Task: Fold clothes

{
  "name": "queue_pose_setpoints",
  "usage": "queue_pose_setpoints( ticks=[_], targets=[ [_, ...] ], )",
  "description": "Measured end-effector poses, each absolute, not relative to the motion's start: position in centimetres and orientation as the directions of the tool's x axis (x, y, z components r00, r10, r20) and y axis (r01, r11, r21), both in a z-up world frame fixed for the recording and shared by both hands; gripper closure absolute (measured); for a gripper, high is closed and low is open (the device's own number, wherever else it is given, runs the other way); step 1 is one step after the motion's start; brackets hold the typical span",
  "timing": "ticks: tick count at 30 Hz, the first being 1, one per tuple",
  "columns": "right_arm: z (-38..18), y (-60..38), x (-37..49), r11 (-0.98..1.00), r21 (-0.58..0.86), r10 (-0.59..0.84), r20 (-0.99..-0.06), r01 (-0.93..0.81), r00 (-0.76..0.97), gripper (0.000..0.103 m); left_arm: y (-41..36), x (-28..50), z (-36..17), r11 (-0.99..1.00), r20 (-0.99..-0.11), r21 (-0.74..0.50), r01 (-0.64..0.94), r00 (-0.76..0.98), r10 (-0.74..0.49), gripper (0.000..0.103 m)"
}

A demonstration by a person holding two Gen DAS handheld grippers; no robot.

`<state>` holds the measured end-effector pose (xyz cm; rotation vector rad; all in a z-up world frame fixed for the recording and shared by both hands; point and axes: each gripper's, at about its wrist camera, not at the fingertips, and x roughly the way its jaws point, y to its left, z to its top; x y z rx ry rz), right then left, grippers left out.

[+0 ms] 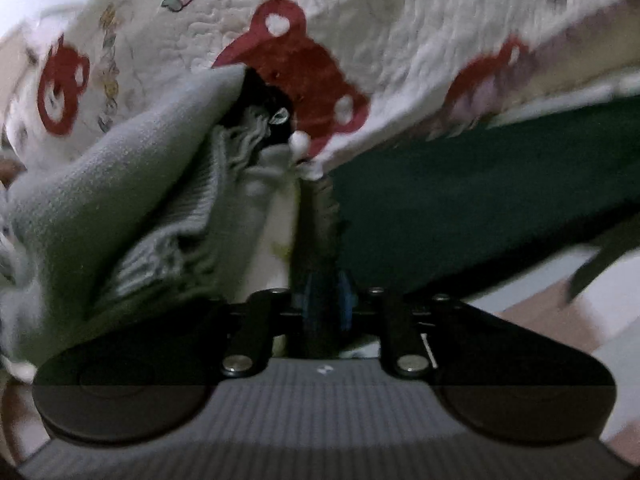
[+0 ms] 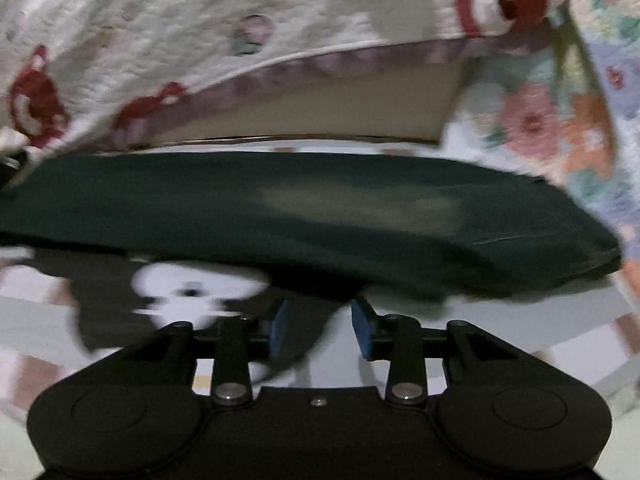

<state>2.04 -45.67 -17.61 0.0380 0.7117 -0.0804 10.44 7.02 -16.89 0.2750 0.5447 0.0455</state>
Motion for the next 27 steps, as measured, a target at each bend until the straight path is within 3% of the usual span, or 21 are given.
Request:
queue_pose_setpoints(
  ticks=[3, 6, 11, 13, 15, 18, 22, 27],
  targets=[
    [-16.9, -43.0, 1.8, 0.995, 0.073, 0.003, -0.675, 0.063, 0.738, 0.056, 5.3, 12.1, -16.6, 0.979, -0.524, 0.138, 0.149, 0.850, -0.055, 0.075],
    [-16.1, -40.4, 1.6, 0.990, 0.138, 0.067, -0.691, 0.040, 0.719, 0.056, 2.5, 15.1, -16.8, 0.961, -0.544, 0.102, 0.258, 0.823, -0.163, 0.072],
    [-12.7, -37.2, 0.6, 0.991, 0.129, 0.064, -0.712, 0.041, 0.700, 0.056, -0.7, 19.5, -18.7, 0.920, -0.664, 0.126, 0.371, 0.720, -0.199, 0.067],
    [-11.1, -36.1, 0.0, 0.993, 0.106, 0.044, -0.719, 0.048, 0.693, 0.052, -0.7, 19.8, -19.1, 0.921, -0.686, 0.083, 0.380, 0.693, -0.224, 0.067],
    [-9.4, -35.0, -0.5, 0.995, 0.083, 0.024, -0.726, 0.053, 0.687, 0.041, -0.3, 19.8, -19.4, 0.927, -0.704, 0.031, 0.375, 0.666, -0.246, 0.067],
    [-6.9, -33.3, -1.4, 0.997, 0.048, -0.006, -0.735, 0.062, 0.678, 0.041, 0.2, 18.6, -19.8, 0.929, -0.710, 0.024, 0.370, 0.660, -0.245, 0.067],
    [-7.2, -35.6, 1.0, 0.998, -0.056, -0.043, -0.666, 0.008, 0.745, 0.042, 0.9, 17.2, -19.1, 0.925, -0.696, 0.001, 0.380, 0.665, -0.273, 0.067],
    [-8.3, -39.1, 4.4, 0.978, -0.201, -0.070, -0.552, -0.052, 0.831, 0.038, 0.4, 15.3, -17.5, 0.894, -0.656, -0.106, 0.434, 0.645, -0.391, 0.065]
  ],
)
